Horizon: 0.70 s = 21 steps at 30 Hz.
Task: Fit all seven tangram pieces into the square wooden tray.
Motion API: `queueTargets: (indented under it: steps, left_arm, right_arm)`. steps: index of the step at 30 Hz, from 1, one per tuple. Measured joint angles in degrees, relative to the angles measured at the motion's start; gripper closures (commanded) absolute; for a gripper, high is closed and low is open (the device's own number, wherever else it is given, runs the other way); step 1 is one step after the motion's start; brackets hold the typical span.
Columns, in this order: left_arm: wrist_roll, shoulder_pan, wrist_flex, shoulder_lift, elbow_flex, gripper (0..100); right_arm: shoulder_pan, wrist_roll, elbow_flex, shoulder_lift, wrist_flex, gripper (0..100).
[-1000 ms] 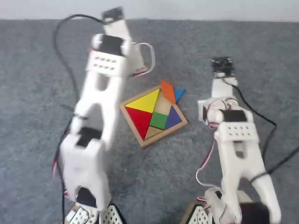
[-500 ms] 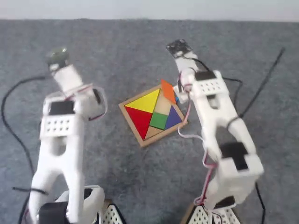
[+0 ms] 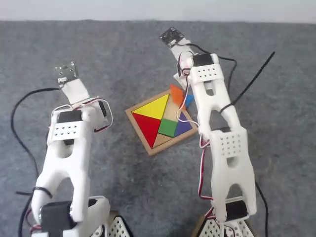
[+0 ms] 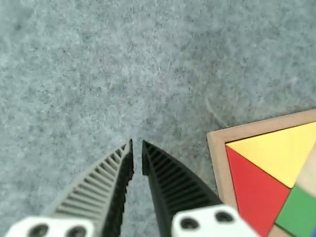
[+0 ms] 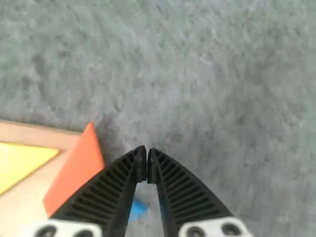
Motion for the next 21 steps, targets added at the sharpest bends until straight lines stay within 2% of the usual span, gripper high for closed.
queueTargets:
  steps: [12, 21]
  left_arm:
    - [0.00, 0.00, 0.18, 0.00, 0.00, 97]
    - [0.00, 0.00, 0.18, 0.00, 0.00, 97]
  right_arm:
    - [-2.64, 0.53, -33.49, 16.79, 19.08, 97.5]
    - [-2.55, 1.58, -38.15, 18.29, 24.97, 97.6]
